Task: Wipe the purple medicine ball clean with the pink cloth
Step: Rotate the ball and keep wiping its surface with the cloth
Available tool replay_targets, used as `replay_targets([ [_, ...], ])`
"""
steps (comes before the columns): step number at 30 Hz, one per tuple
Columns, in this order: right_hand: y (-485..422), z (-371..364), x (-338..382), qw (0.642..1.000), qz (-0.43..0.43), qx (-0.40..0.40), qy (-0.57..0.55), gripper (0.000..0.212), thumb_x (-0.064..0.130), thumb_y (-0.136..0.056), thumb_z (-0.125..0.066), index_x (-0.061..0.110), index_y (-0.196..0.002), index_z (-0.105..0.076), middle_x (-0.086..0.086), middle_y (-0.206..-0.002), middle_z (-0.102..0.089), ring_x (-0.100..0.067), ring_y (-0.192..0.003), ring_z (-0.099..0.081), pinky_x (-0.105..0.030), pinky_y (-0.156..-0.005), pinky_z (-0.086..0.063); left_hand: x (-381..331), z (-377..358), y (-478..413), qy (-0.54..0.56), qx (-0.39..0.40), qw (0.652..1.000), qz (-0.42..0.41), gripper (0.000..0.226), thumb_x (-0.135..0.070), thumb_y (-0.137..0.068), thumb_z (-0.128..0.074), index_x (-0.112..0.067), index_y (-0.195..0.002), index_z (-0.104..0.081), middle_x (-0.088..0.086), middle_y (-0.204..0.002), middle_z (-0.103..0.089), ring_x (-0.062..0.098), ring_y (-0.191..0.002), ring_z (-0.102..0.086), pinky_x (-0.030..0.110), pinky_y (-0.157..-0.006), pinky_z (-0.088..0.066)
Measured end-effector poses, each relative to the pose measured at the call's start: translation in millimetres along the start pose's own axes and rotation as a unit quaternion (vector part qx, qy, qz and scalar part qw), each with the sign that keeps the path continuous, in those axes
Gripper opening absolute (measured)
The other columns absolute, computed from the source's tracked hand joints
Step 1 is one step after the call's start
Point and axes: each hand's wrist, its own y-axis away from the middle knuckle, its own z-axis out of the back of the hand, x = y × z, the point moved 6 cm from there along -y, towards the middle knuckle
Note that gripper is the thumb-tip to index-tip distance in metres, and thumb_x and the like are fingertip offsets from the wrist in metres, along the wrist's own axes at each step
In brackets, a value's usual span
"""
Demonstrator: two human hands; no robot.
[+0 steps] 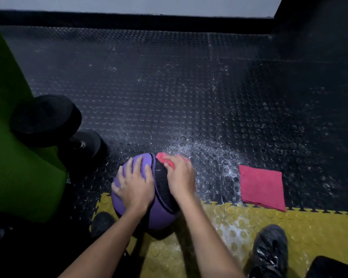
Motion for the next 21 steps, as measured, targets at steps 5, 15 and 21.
replay_targets([
  [5,60,1,-4,0.99,0.086,-0.112,-0.025,0.023,0.012,-0.081,-0.06,0.023,-0.099,-0.07,0.01,-0.101,-0.066,-0.018,-0.096,-0.051,-0.014,-0.084,-0.03,3,3,-1,-0.005,-0.001,0.999,-0.038,0.059,-0.052,-0.086,-0.022,-0.033,-0.137,-0.044,-0.01,-0.149,-0.036,0.019,-0.14,-0.025,0.048,-0.11,-0.018],
  [15,10,12,-20,0.997,-0.08,-0.018,0.005,0.022,0.024,-0.089,-0.056,0.03,-0.108,-0.065,0.005,-0.106,-0.064,-0.015,-0.086,-0.054,-0.019,-0.069,-0.041,-5,3,7,-0.018,-0.001,0.997,-0.077,0.065,-0.056,-0.082,-0.016,-0.035,-0.136,-0.047,-0.011,-0.147,-0.039,0.018,-0.139,-0.026,0.047,-0.111,-0.017],
  [21,54,1,-1,0.992,0.088,-0.087,0.006,0.021,0.018,-0.083,-0.06,0.026,-0.1,-0.069,0.01,-0.1,-0.065,-0.017,-0.098,-0.048,-0.021,-0.085,-0.034,7,11,2,0.006,-0.024,0.995,-0.092,0.077,-0.061,-0.075,-0.009,-0.033,-0.133,-0.051,-0.01,-0.144,-0.044,0.018,-0.136,-0.032,0.044,-0.109,-0.023],
])
